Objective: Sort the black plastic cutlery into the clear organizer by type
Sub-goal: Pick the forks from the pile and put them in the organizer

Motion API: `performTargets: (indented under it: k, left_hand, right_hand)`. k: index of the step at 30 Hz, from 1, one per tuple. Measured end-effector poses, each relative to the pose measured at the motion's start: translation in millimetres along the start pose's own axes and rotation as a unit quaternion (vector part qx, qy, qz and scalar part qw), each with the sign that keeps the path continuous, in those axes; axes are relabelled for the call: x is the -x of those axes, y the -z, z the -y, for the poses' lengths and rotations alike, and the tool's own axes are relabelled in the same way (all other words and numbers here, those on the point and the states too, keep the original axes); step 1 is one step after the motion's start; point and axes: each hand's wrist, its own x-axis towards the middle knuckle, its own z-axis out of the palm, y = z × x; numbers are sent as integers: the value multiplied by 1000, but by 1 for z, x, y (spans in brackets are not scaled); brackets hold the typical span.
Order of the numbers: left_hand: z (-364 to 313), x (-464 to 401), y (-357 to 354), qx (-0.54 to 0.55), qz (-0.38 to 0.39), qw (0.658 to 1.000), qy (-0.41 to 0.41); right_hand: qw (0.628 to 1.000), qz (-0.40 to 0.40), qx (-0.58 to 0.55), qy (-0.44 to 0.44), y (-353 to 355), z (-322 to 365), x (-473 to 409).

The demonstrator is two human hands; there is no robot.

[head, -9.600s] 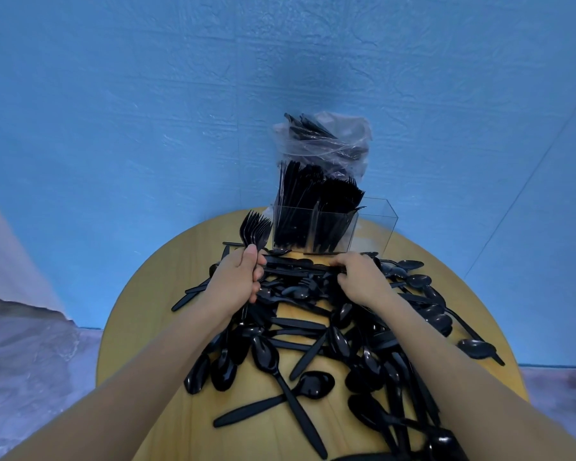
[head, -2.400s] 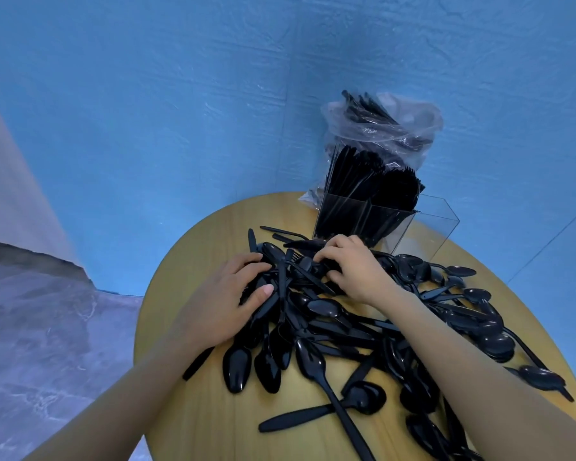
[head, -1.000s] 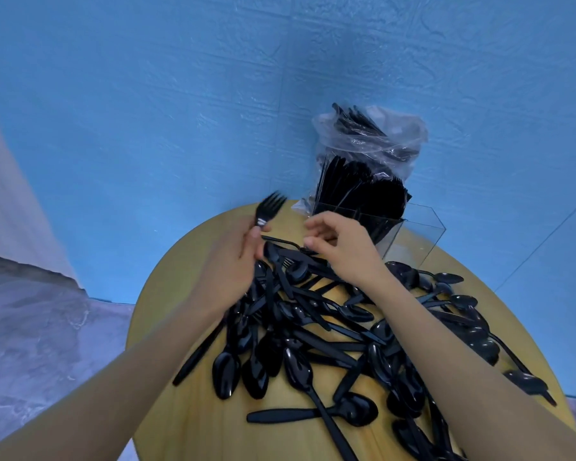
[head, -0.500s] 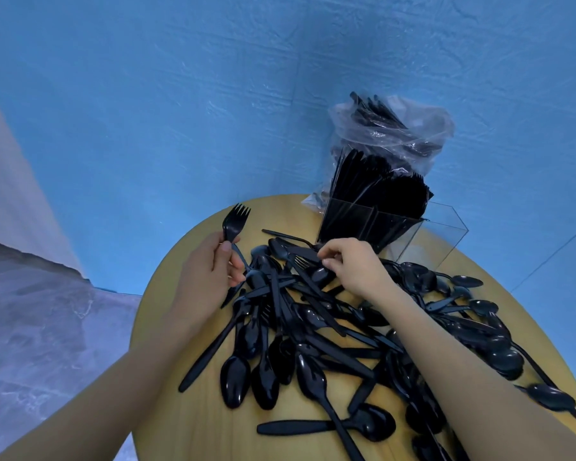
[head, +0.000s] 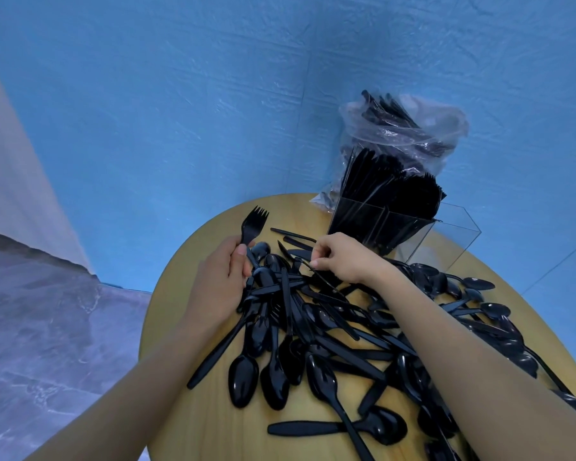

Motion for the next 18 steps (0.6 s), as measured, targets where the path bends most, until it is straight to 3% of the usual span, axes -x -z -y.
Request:
performTargets:
  k: [7, 9, 13, 18]
  left_hand:
    - [-2, 1, 1, -44, 6, 999, -19]
    - [-3, 1, 0, -45, 8, 999, -20]
    - [-3, 1, 0, -43, 12, 999, -15]
    - [-2, 1, 0, -53, 12, 998, -20]
  right_hand:
    - [987, -104, -113, 43, 6, 7, 7]
    - [992, -74, -71, 71, 5, 12, 10]
    - [988, 11, 131, 80, -5, 22, 5]
    - [981, -8, 190, 24, -6, 20, 0]
